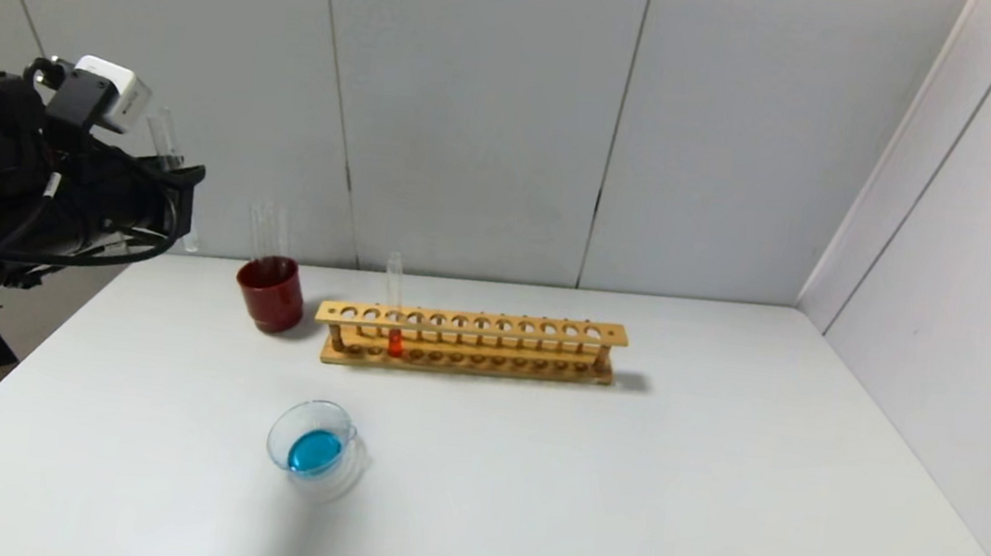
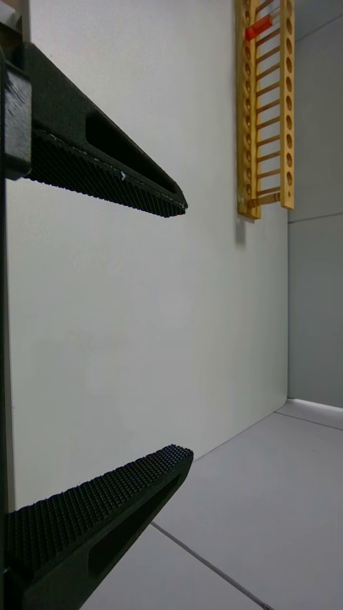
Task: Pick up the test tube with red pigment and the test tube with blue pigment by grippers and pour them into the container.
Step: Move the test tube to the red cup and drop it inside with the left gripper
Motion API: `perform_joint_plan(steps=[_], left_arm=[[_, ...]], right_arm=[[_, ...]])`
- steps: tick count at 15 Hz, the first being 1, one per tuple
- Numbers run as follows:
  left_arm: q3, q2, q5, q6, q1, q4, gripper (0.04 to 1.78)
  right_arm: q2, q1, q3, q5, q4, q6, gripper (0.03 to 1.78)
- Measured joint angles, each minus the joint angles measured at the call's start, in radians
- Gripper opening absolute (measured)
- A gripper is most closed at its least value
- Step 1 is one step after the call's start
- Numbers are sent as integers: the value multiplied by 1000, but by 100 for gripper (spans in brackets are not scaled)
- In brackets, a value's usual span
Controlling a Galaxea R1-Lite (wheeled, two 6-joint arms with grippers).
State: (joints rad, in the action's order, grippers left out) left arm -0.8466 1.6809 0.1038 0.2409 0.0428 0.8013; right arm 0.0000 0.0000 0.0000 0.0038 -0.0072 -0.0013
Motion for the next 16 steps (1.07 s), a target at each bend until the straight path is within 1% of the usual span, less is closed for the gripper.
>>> perform_joint_plan(steps=[7, 12, 16], left_arm=[[-115, 156, 20, -73, 11, 16, 34], [-187, 307, 20, -88, 12, 110, 34], [-216, 395, 31, -95, 11, 136, 34]], right_arm=[[0, 0, 0, 0, 0, 0, 175], [0, 0, 0, 0, 0, 0, 175], [0, 0, 0, 0, 0, 0, 175]])
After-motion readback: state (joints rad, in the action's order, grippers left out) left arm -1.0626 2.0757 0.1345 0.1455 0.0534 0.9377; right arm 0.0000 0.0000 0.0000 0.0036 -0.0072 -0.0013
